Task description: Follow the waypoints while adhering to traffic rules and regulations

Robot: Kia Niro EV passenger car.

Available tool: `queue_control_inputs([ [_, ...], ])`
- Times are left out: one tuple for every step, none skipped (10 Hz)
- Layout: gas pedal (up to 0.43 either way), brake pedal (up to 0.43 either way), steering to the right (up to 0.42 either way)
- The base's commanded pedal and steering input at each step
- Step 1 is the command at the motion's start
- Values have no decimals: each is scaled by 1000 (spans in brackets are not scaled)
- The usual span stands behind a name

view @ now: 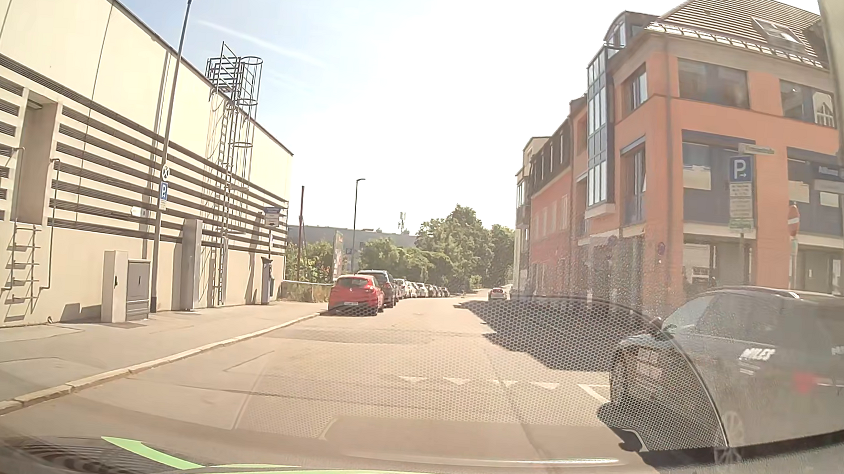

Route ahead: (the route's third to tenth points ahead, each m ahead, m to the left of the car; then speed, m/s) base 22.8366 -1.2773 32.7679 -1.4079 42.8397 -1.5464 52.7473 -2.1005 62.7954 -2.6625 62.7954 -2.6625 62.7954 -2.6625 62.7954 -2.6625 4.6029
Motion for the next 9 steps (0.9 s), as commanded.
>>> queue_control_inputs([
  [0,207,4],
  [0,207,4],
  [0,207,4],
  [0,207,4],
  [0,207,4],
  [0,207,4],
  [0,207,4],
  [0,207,4],
  [0,195,4],
])
